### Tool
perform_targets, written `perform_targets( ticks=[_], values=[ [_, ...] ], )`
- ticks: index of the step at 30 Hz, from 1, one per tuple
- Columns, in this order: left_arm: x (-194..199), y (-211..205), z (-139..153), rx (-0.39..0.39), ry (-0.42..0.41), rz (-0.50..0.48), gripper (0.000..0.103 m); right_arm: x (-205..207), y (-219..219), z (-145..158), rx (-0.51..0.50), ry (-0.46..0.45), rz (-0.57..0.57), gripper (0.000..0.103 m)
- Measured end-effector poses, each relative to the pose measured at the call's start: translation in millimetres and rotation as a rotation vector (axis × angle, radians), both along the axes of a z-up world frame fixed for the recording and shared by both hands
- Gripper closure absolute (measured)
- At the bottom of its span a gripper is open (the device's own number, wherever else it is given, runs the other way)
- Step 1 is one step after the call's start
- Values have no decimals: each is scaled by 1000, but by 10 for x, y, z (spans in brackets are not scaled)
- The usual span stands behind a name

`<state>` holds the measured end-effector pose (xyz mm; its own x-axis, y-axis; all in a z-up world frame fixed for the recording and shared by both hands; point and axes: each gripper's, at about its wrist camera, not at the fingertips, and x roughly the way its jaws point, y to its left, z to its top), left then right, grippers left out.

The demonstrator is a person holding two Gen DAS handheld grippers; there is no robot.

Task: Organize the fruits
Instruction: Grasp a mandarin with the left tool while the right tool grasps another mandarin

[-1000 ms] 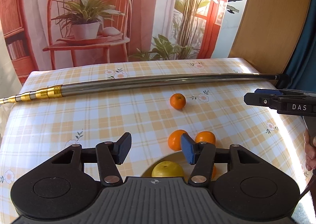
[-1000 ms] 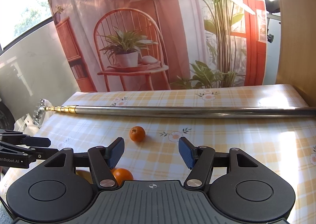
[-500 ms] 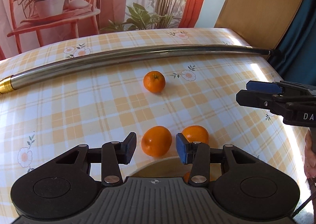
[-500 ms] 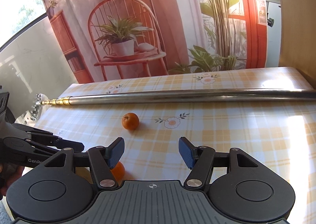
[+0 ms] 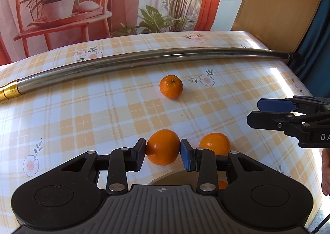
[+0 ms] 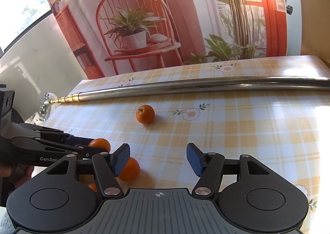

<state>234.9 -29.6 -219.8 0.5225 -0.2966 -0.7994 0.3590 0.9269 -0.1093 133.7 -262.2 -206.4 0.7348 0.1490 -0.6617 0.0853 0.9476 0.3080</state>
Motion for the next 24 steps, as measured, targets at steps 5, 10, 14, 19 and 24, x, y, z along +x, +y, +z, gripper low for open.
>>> perform_targets(
  ticks=[5,10,14,19,24],
  values=[
    [-186,121,153,7,-62,13,65,104,213,-93,-22,40,54,47],
    [-357,235,275,-7,-106,33,65,204,420,-156,-29,61,100,51],
    [-492,332,313,-48,-106,48,65,273,512,-206,-33,76,117,58],
    [-663,405,305,-68,-109,55,65,330,544,-279,-17,99,119,64],
    [-796,450,294,-87,-108,60,65,341,526,-324,-7,111,102,69]
  ],
)
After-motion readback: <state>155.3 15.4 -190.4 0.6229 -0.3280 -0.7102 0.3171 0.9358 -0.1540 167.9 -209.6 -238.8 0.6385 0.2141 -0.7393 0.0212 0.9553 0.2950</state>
